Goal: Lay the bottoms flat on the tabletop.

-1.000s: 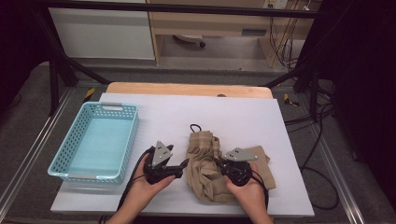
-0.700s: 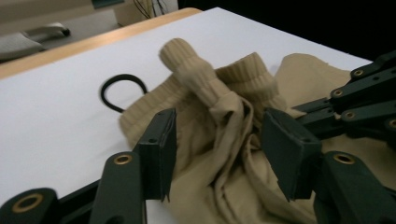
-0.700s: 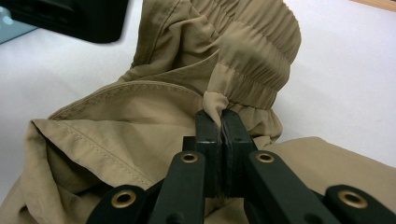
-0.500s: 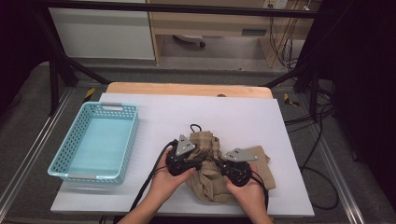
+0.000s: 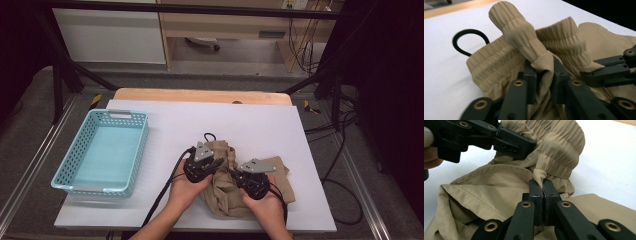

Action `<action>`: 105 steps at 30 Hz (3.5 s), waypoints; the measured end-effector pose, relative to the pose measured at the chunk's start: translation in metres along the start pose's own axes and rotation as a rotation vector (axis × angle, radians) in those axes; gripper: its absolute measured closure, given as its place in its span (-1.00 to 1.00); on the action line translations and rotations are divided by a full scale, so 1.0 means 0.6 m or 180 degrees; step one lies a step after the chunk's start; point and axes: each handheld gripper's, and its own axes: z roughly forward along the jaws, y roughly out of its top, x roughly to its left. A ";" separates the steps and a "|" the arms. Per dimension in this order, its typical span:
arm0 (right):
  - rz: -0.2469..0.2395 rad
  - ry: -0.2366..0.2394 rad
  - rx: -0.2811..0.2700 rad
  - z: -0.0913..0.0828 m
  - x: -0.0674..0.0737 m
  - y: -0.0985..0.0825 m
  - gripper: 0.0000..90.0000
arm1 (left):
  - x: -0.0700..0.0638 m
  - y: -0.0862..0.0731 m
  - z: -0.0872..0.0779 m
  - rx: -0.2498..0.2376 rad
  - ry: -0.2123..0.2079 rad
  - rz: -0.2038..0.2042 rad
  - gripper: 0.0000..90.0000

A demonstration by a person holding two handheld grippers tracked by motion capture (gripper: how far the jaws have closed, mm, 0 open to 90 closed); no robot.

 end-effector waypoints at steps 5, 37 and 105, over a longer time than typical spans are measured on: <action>0.0062 -0.0028 -0.0092 -0.013 -0.012 0.008 0.96 | 0.016 0.004 -0.016 -0.0001 -0.0033 -0.0048 0.87; 0.0078 -0.0488 -0.0410 -0.040 -0.172 0.100 0.96 | 0.166 0.015 -0.114 -0.0157 0.0355 -0.0236 0.89; 0.0139 -0.0752 -0.0376 -0.017 -0.220 0.101 0.97 | 0.235 0.089 -0.133 -0.0251 0.0807 -0.0274 0.94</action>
